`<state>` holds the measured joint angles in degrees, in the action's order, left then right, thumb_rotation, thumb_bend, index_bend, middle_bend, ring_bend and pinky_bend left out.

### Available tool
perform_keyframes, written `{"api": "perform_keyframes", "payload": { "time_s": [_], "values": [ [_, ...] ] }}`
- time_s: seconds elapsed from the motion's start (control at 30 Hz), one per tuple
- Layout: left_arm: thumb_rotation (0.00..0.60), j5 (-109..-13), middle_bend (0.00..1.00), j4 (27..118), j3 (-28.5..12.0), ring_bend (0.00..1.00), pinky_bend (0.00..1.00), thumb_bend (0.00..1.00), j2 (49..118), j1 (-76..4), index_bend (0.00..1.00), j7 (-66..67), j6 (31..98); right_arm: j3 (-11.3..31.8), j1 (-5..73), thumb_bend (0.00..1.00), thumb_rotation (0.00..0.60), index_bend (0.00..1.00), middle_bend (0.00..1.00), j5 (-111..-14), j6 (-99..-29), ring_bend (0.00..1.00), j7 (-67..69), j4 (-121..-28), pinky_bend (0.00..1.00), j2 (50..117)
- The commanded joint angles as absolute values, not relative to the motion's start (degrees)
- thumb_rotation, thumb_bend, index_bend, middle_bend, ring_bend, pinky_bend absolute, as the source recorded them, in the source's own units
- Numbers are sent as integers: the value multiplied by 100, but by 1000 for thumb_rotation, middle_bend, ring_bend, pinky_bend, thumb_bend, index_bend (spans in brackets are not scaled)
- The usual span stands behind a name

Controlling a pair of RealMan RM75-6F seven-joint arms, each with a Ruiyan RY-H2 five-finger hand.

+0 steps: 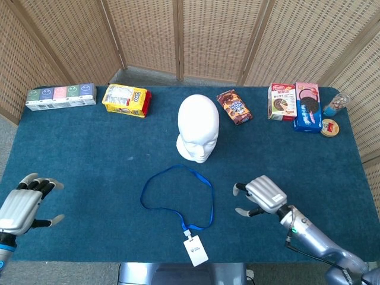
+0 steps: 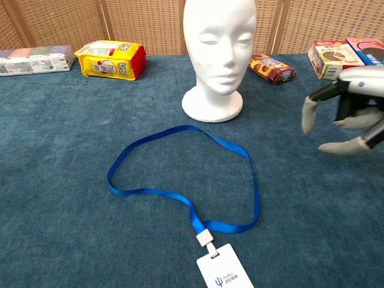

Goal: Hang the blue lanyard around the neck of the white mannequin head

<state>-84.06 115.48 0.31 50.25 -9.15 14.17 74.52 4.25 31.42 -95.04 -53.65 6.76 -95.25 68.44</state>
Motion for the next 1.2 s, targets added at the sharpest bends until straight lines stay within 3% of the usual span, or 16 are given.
{"api": "perform_keyframes", "payload": {
  "time_s": [0.03,0.1,0.3,1.2],
  "values": [
    [503,-8387,302,11559,27,254,119,92,5031,-930,309,1448,7445,422,3345,341,457,428,1000,-9499,-5161,1000,514,-9405,1000,7000],
    [501,-8355,306,11588,25,254,119,92,5027,-945,309,1462,7427,413,3457,353,515,433,1000,-9502,-5067,1000,401,-9327,1000,7105],
    [499,-8337,311,11639,27,253,119,92,5017,-973,309,1505,7412,460,3695,358,596,435,1000,-9439,-4969,1000,282,-9070,1000,7428],
    [503,-8122,312,11488,51,254,119,92,5245,-1149,309,1550,7178,435,4528,349,600,435,1000,-9137,-4486,1000,-1050,-8303,1000,8357]
  ]
}}
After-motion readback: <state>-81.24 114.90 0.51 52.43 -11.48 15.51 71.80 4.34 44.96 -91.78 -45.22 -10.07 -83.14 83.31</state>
